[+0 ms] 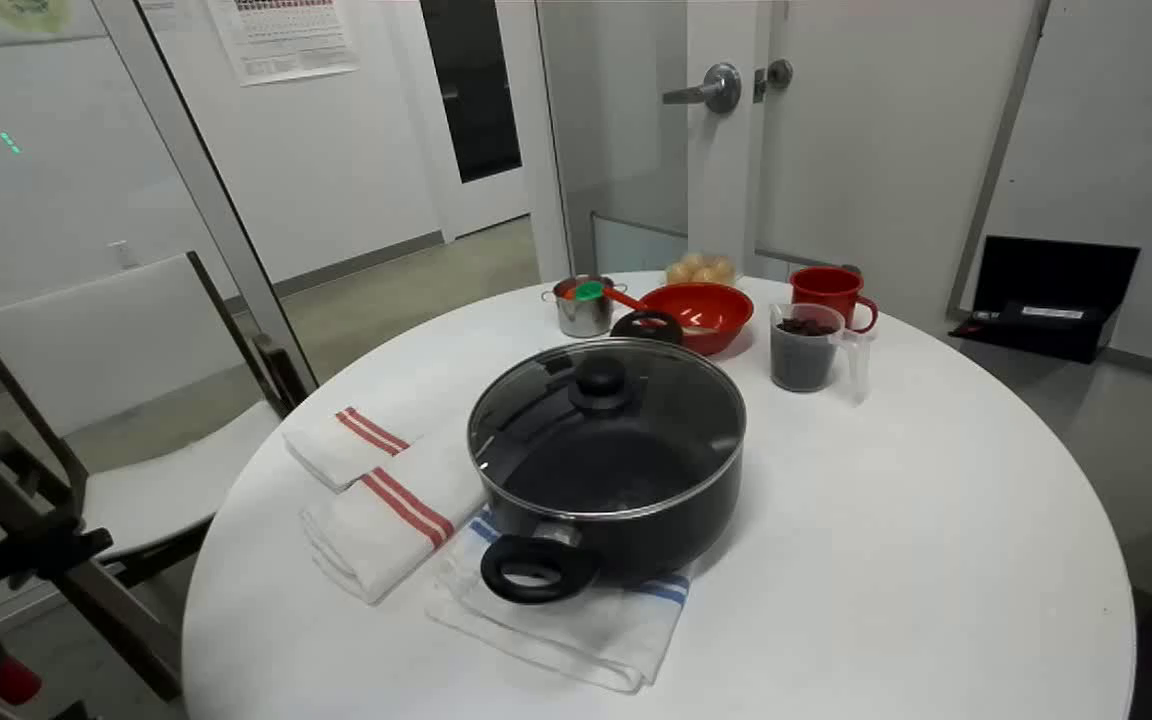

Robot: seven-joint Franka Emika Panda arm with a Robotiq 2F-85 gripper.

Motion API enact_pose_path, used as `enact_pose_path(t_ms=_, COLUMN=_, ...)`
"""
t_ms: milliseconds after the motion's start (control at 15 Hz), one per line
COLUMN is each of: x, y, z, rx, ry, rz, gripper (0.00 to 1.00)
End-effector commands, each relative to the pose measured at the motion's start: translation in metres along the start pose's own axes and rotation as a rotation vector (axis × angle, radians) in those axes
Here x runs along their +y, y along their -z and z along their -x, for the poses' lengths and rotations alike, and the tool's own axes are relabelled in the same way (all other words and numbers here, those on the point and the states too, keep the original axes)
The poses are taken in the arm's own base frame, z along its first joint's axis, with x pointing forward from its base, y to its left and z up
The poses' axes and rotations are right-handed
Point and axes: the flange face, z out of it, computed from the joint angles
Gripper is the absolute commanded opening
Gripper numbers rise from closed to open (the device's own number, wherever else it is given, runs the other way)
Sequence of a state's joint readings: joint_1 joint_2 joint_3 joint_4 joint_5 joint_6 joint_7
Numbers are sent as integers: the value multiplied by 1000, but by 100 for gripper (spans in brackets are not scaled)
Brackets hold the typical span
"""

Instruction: Remove the glass lid from the pot.

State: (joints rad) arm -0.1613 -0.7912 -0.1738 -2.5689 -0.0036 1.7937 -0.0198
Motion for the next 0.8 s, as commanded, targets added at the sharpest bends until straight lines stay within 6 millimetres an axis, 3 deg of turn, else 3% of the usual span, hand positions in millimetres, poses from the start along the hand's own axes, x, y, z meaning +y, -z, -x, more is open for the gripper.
enact_pose_path(t_ms=0, x=0, y=1, z=0, rx=-1, ry=0, rz=0, gripper=100)
enact_pose_path(t_ms=400, x=0, y=1, z=0, rx=-1, ry=0, rz=0, gripper=100)
enact_pose_path(t_ms=733, x=9, y=-31, z=-41, rx=-93, ry=4, rz=39, gripper=100)
